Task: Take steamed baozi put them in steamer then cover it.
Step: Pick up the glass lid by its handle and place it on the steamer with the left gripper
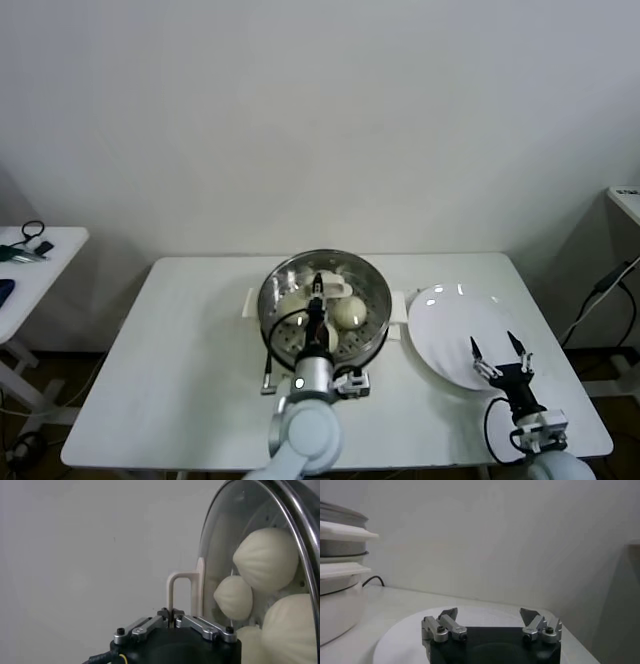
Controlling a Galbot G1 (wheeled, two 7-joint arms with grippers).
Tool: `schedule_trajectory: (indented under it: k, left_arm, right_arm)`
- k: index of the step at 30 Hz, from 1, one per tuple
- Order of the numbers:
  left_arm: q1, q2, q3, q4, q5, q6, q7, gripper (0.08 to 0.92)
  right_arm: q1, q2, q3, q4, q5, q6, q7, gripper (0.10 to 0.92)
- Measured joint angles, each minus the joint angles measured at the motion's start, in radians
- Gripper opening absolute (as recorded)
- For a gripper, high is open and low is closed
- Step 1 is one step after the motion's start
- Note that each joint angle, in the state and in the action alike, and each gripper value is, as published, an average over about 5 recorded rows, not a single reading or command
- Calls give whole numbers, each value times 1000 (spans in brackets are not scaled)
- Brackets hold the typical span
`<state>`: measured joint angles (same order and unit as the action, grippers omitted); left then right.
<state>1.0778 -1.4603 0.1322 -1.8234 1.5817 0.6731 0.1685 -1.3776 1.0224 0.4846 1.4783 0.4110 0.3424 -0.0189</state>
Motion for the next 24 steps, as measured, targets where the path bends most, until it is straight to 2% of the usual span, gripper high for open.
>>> schedule_trajectory:
  k: [6,16,24]
  left_arm:
    - [-1,6,8,-3,-24,-3,-15,160]
    - [10,28,22,-40,-91,-9,-29,442]
    - [32,72,12,-118,-179,-9,-54,667]
  right_arm:
    - [2,1,0,5,-2,-1,-2,823]
    - [8,2,0,10,-3,-9,-8,823]
    - [12,-1,-8,15,-1,-25,-8,823]
